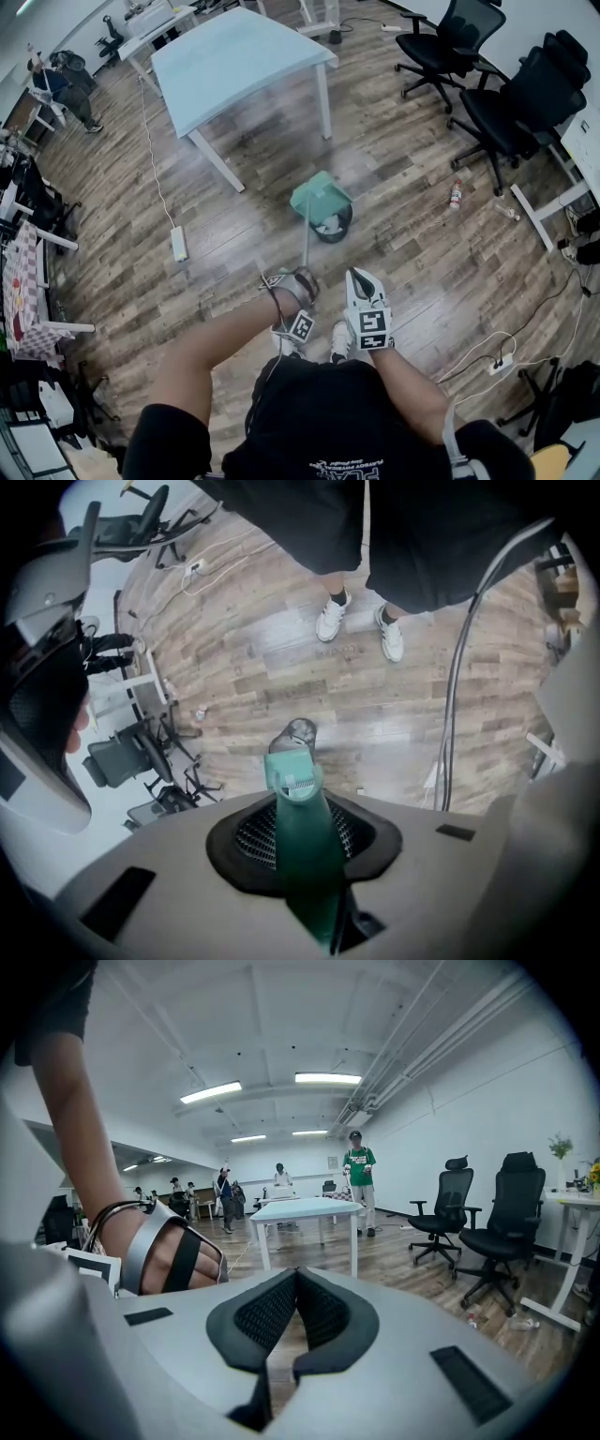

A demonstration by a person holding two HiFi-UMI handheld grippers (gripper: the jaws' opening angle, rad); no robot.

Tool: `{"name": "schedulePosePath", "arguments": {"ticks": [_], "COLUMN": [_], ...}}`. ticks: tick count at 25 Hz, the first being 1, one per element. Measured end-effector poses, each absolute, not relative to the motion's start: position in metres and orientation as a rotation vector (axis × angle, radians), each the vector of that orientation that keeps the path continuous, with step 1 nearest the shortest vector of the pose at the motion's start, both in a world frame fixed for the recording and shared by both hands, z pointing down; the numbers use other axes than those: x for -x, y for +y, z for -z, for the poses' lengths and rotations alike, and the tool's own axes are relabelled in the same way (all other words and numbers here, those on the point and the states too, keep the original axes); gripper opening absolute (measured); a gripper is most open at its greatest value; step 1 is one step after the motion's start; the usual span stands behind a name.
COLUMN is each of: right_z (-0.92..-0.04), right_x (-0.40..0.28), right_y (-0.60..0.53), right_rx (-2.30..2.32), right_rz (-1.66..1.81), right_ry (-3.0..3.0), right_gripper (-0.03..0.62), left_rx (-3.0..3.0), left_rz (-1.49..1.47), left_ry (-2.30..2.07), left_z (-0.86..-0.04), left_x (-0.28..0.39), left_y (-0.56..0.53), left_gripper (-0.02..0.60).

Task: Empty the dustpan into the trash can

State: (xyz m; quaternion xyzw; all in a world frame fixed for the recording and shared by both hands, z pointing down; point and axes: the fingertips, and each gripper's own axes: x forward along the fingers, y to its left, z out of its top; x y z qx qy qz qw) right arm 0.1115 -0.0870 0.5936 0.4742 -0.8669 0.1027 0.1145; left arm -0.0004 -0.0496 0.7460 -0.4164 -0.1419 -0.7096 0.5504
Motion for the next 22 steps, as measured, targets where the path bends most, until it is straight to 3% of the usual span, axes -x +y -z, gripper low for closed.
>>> {"name": "schedulePosePath", "arguments": {"ticks": [22], "right_z": [-0.597], "right_x": [-0.115], "right_y": [-0.096], "right_rx": [-1.408], "right_rz": [-0.281], "right_ry": [-2.512], "right_gripper": [0.025], "left_rx": [1.831], "left_rz": [1.697], "left_ry": [0.466], "left_z": [-0.676], "left_x": [-0.004], "left_y": [-0.112], "left_gripper": [0.098]}}
